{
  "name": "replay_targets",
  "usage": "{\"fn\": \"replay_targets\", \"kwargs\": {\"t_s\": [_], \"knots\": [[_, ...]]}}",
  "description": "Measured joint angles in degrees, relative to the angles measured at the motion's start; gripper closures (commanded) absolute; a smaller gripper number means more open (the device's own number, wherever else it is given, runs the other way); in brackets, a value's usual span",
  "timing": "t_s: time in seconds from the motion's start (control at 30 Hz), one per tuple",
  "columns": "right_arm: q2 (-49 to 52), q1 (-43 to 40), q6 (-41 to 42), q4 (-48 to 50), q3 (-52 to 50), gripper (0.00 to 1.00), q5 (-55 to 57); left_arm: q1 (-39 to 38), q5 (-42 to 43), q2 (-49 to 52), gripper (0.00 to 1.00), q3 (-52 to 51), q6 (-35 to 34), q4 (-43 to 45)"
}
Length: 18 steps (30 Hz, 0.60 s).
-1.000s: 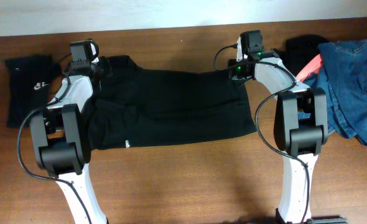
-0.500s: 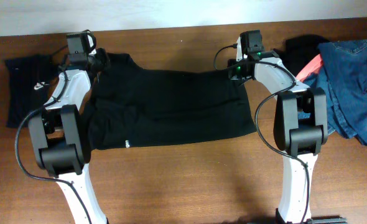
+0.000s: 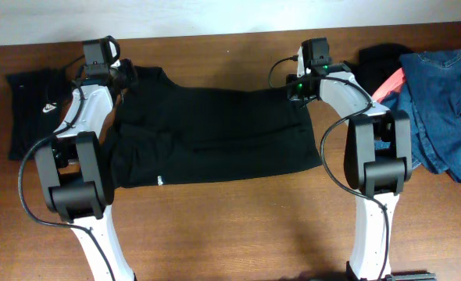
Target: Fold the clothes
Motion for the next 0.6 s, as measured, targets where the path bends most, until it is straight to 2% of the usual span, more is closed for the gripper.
{"fn": "replay_targets", "kwargs": {"t_s": [0.6], "knots": [[-3.5, 0.0, -3.2, -1.6, 0.0, 0.96, -2.4, 0.0, 0.0, -4.2, 0.99, 0.3, 0.0, -6.9]]}}
